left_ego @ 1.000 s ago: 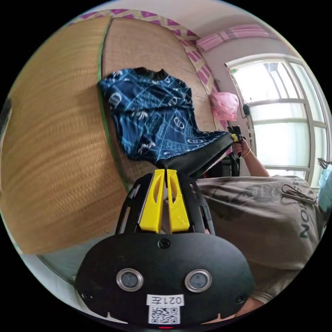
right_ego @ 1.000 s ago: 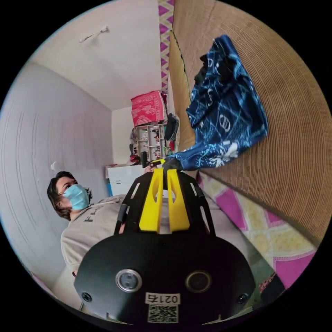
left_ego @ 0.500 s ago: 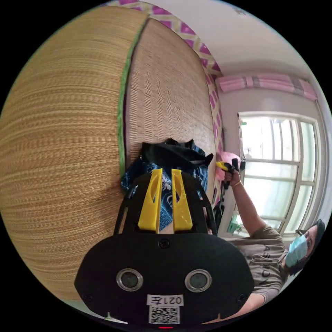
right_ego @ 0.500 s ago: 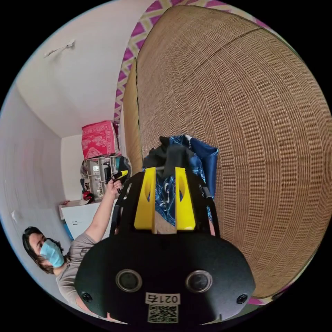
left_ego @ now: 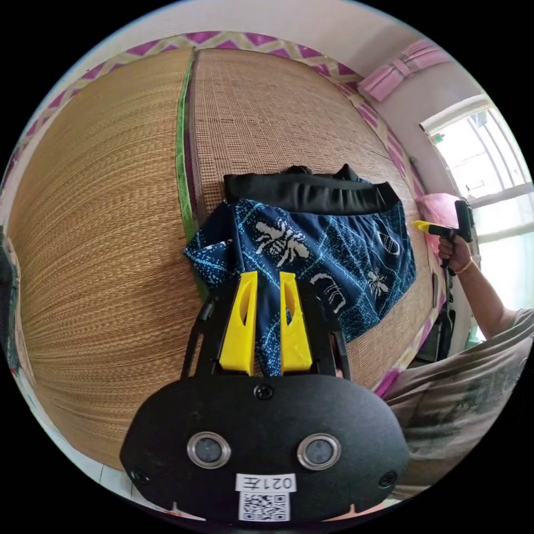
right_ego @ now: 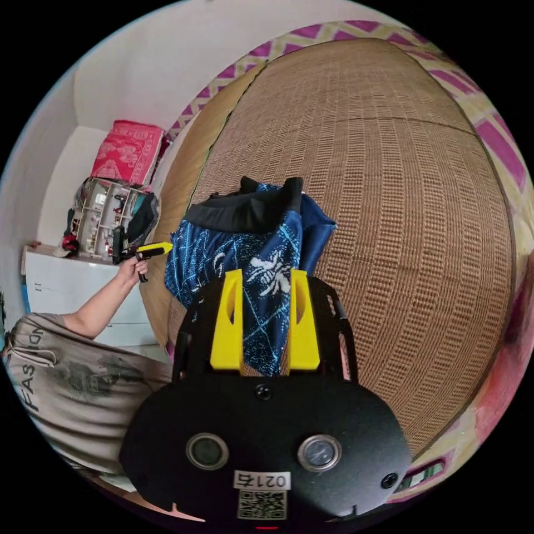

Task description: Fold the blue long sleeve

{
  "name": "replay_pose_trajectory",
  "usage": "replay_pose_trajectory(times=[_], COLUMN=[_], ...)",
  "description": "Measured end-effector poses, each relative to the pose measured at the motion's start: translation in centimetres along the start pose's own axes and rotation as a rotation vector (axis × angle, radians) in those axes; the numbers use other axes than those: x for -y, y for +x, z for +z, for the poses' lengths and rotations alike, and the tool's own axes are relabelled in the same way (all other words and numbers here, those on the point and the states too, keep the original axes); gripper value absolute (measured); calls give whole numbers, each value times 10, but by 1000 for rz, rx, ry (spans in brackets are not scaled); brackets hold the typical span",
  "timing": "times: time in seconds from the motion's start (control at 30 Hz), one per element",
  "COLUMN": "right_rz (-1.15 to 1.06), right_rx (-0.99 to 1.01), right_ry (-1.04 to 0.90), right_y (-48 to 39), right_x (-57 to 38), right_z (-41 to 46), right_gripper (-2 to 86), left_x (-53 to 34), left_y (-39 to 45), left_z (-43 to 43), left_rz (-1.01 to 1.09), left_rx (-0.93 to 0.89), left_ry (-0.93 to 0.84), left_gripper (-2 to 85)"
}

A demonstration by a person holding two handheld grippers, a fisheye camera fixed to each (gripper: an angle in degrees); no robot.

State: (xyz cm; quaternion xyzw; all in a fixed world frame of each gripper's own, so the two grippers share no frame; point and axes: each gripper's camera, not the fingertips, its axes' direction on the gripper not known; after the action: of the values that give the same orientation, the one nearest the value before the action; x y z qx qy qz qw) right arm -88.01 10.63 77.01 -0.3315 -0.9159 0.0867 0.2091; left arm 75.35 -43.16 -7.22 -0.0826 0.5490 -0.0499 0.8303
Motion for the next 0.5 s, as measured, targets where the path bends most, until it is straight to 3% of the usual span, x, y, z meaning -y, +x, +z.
replay_pose_trajectory(times=[0.13, 0.23, 0.4, 0.5], right_rz=[128, 176, 247, 260], right_rx=[87, 114, 235, 266], right_ry=[59, 77, 51, -14], right_y=[28, 42, 72, 84], right_x=[-2, 9, 40, 55], right_z=[-1, 1, 7, 11], right_gripper=[120, 121, 122, 118], left_x=[-3, -3, -36, -61], left_y=[17, 66, 191, 269], left_z=[-17, -33, -13, 3], left_rz=[-22, 104, 297, 392], left_rx=[9, -115, -405, -356], left_ry=[72, 107, 22, 19], left_gripper=[14, 1, 24, 45])
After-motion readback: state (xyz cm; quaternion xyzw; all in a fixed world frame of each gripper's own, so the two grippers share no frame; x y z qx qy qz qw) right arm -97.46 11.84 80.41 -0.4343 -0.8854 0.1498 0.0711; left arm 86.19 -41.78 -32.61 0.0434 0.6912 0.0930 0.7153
